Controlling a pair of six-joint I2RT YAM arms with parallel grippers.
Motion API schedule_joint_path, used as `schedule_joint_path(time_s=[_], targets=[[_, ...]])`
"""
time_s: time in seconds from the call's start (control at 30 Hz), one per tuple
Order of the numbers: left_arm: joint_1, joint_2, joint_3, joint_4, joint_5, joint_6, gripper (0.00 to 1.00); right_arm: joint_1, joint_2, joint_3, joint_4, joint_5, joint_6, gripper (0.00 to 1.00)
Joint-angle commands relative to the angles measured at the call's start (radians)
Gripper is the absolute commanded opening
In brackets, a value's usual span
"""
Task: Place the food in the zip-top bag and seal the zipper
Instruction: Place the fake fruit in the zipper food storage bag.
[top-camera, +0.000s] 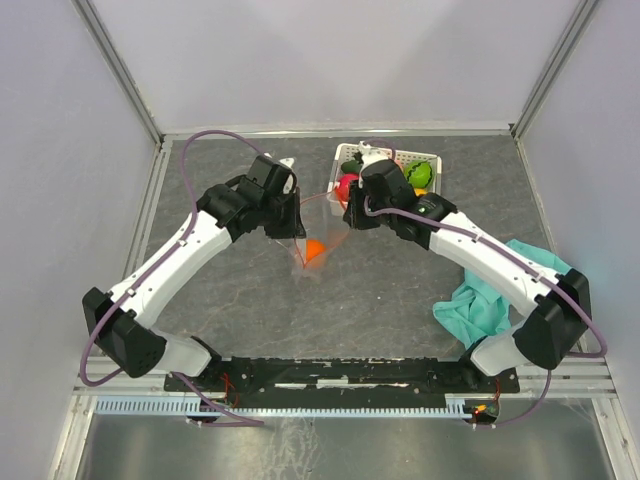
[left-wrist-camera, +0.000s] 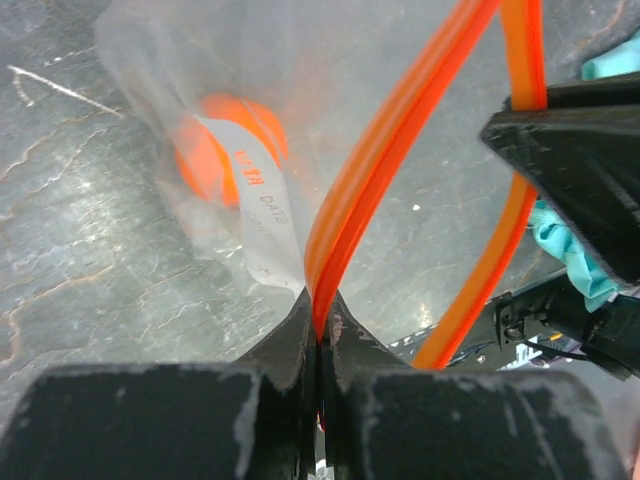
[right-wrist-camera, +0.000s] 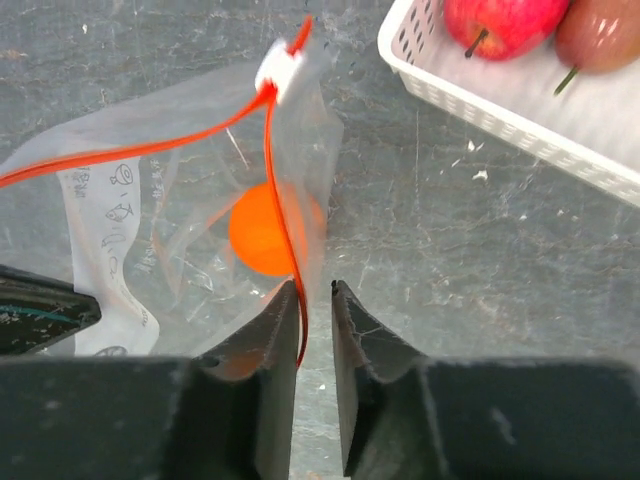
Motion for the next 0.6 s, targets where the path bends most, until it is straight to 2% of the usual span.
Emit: schedule_joint_path(time_s=[0.0,0.03,0.1,0.37,0.5,0.57], targets=[[-0.003,-0.022,0.093,-0.100,-0.134,0.054,0.03,0.004,-0.012,0.117,-0.027,0.032,-0.031,0.17],[-0.002,-0.016,0.110,-0.128,-0.177,0.062,0.03,0.004,-0.012,0.135,-0.041,0.040,-0.038,0.08],[-0.003,-0.002,0.145,-0.189,-0.259,0.078,0.03,0.005,-0.009,0.164,-0.068,0.049,-0.046,0.02],[-0.003,0.061,0.275,-0.353,-0.462,0.119,0.03,0.004,0.008,0.198,-0.097,0.063,-0.053,0.02],[-0.003,0.082,0.265,-0.337,-0.432,0.127,0.03,0.004,0.029,0.195,-0.073,0.021,-0.056,0.03],[-0.003,0.092,0.256,-0.315,-0.399,0.127,0.03,0.004,0.040,0.198,-0.055,-0.019,-0.056,0.07]])
